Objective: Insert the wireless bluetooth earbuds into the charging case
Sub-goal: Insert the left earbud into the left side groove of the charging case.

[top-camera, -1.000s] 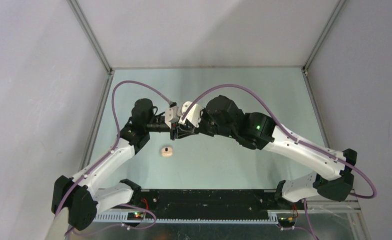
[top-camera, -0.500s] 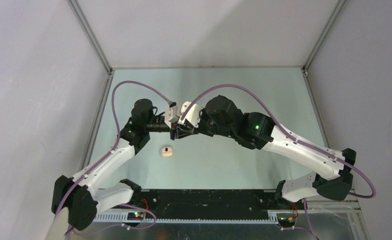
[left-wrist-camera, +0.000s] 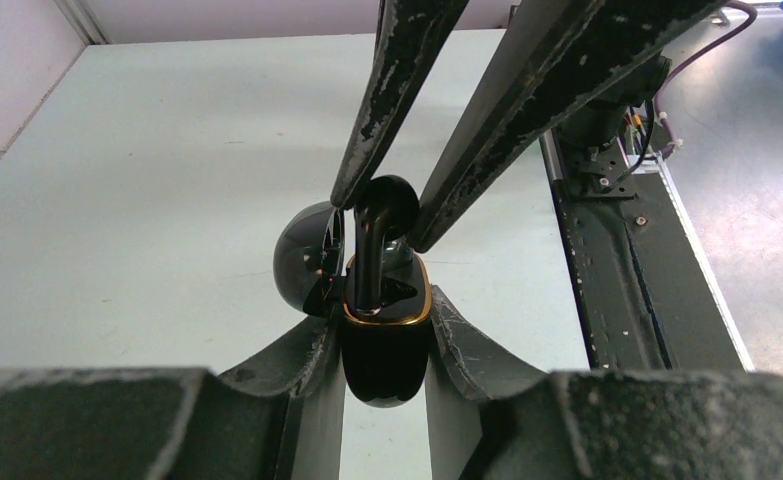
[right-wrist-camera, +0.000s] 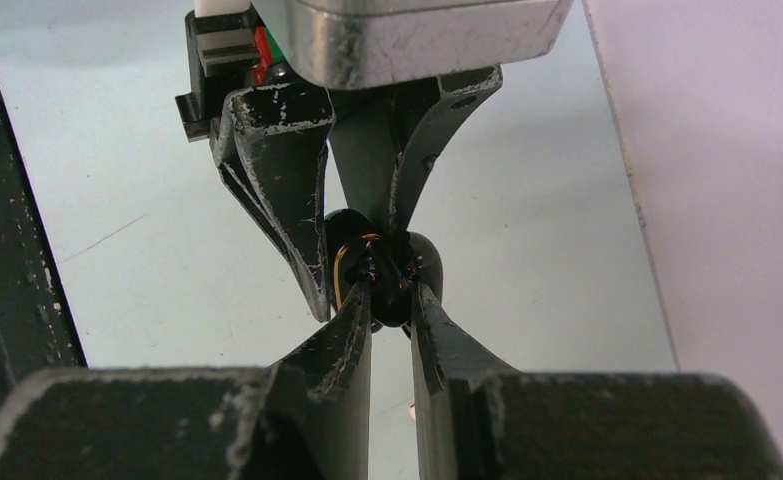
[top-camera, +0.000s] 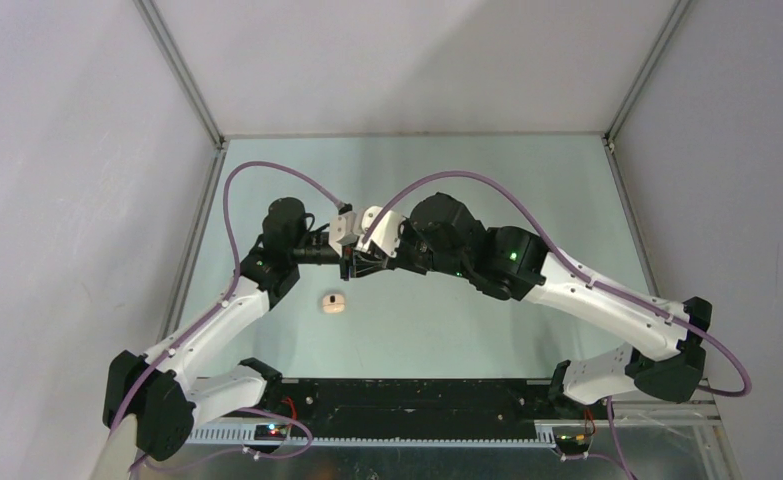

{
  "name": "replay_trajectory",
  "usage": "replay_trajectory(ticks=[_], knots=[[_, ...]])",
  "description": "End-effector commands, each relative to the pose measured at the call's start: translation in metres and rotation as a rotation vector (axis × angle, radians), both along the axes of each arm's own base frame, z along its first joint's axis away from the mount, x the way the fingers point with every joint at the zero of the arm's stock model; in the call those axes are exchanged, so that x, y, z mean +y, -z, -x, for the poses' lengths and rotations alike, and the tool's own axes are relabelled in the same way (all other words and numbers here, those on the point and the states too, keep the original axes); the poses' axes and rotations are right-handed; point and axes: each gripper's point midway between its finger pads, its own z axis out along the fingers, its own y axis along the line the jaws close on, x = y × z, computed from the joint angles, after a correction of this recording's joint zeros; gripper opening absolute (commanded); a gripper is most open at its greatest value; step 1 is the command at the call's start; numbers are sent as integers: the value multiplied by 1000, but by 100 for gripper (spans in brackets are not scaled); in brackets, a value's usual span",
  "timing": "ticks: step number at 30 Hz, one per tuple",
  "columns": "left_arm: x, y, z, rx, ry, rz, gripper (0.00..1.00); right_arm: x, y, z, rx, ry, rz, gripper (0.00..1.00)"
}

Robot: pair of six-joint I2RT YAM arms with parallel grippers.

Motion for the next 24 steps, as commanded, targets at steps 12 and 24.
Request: replay_trajectory(ticks=[12,24], knots=[[-3,-12,2,-5,17,34,2,-6,-16,2,-25,8,-55,9],[-3,-14,2,-3,18,38,2,-5,-12,5,-22,-12,-42,9]])
